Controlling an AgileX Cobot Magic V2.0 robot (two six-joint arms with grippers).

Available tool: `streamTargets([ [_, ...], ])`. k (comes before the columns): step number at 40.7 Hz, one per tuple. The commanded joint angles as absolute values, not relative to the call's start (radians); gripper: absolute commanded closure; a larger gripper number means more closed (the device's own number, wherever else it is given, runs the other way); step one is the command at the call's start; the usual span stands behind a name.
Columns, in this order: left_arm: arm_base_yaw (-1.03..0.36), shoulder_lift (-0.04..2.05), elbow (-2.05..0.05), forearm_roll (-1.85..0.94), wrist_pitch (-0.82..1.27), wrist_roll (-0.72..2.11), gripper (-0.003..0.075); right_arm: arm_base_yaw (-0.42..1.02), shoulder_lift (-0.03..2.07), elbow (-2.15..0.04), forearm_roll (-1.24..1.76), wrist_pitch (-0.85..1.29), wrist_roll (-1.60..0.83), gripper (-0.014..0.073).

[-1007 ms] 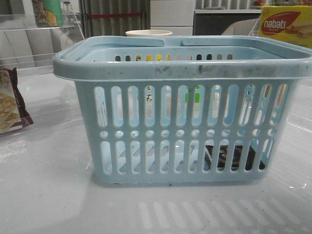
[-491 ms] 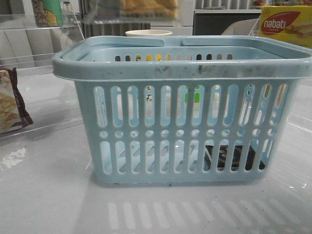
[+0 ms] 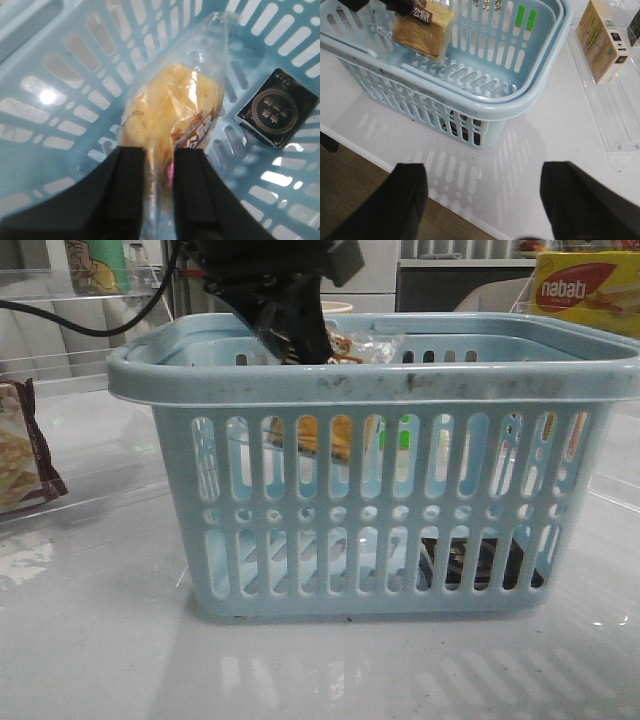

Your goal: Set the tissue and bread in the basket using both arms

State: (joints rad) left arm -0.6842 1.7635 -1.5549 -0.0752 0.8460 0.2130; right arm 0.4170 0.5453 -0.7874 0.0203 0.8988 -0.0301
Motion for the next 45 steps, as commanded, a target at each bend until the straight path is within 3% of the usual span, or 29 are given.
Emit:
streamTargets([
  [1,-0.691,1.705,-1.59,-0.101,0.786,0.214,0.0311,0.415,0.549,-0.814,0.016,0.833,-0.035,0.0015],
  [17,-0.689,1.541,-1.571,-0.101,0.822,0.183,0.03,0.415,0.549,-0.814,0.016,0.833,-0.035,0.0015],
  [45,-0.689,0.932,-1.113,-0.095,0.774,0.183,0.03,0.415,0.549,-0.814,0.016,0.831,-0.035,0.0015],
])
